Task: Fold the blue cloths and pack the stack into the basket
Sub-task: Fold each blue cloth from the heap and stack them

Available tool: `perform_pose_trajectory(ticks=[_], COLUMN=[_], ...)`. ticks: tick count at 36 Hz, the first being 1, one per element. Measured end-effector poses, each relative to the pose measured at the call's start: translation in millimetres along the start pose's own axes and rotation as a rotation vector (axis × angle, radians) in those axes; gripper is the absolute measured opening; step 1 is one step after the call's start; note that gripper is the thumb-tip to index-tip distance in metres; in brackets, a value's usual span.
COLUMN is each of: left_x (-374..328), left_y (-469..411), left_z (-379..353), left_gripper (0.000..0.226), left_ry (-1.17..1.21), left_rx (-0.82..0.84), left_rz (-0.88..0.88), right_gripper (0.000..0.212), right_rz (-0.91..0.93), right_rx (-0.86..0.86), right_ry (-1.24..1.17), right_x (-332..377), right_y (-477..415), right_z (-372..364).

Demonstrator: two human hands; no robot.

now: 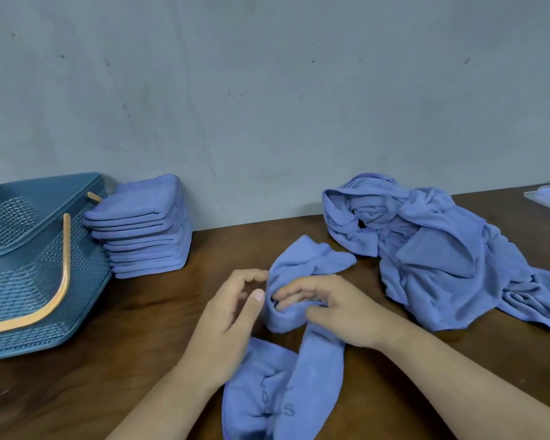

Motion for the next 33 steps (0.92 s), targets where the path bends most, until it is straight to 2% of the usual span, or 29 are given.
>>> perform_pose_trajectory(ticks=[2, 5, 7, 10, 12, 15, 16, 18, 21, 22, 25, 27, 29, 33], left_x=[4.4, 9.2, 6.4, 3.5, -2.3, -13.1, -14.9, -16.4, -1.8, 9.1, 49.8, 62.3, 60.6, 55.7], left_y=[-0.6, 0.6, 4.0, 6.2, 10.3, 19.6, 20.3, 15.3, 0.1, -5.8, -16.3, -17.2, -17.5, -19.9], left_z=[-9.6, -25.0, -34.9, -37.5, -38.1, -39.2, -38.2, -26.4, 5.2, 12.9, 16.9, 7.9, 0.4, -0.9], left_gripper=[0.034, 0.034, 0.033, 0.034, 0.035, 0.032, 0.029, 0.024, 0.020, 0.027, 0.073, 0.081, 0.068, 0.013], left_ry=[-0.093, -0.233, -0.344, -0.413, -0.403, -0.252, -0.183, -0.111, -0.184, -0.263, -0.568, -0.654, -0.619, -0.444], left_rx=[0.064, 0.178, 0.245, 0.273, 0.303, 0.347, 0.338, 0.196, -0.119, -0.176, -0.122, -0.021, 0.023, 0.019], left_rz=[0.016, 0.045, -0.011, -0.046, -0.060, -0.068, -0.058, -0.074, -0.017, 0.054, 0.324, 0.375, 0.359, 0.291], right_gripper=[0.049, 0.027, 0.021, 0.017, 0.018, 0.044, 0.051, 0.058, 0.060, 0.056, 0.024, 0.019, 0.016, 0.010], right_rz=[0.011, -0.046, -0.062, -0.092, -0.162, -0.333, -0.376, -0.430, -0.460, -0.451, -0.363, -0.254, -0.149, -0.065], right_rx=[-0.036, -0.214, -0.367, -0.520, -0.507, -0.418, -0.393, -0.320, -0.152, -0.132, -0.156, -0.176, -0.205, -0.289], right_ry=[-0.169, -0.264, -0.110, 0.336, 0.501, 0.574, 0.579, 0.626, 0.766, 0.767, 0.628, 0.453, 0.225, -0.072], right_x=[5.9, -1.9, -12.0, -24.6, -32.4, -45.7, -47.1, -46.3, -44.3, -44.6, -44.7, -39.9, -31.2, -21.7], right_y=[2.1, 5.8, 9.1, 18.9, 22.8, 27.2, 28.7, 30.0, 28.9, 27.9, 22.7, 16.7, 11.1, 5.8], right_z=[1.5, 11.9, 28.5, 61.6, 70.6, 68.1, 65.7, 59.4, 48.8, 46.6, 42.4, 36.8, 31.4, 32.4])
Point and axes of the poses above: each hand's wrist, its own y-axis away from the middle knuckle, its own z-axis out of the back of the hand, x = y × z, the point moved 9 cm from there along -y, towards the middle knuckle, and after that the axes turned 15 degrees about z, right-handed, at the moved point
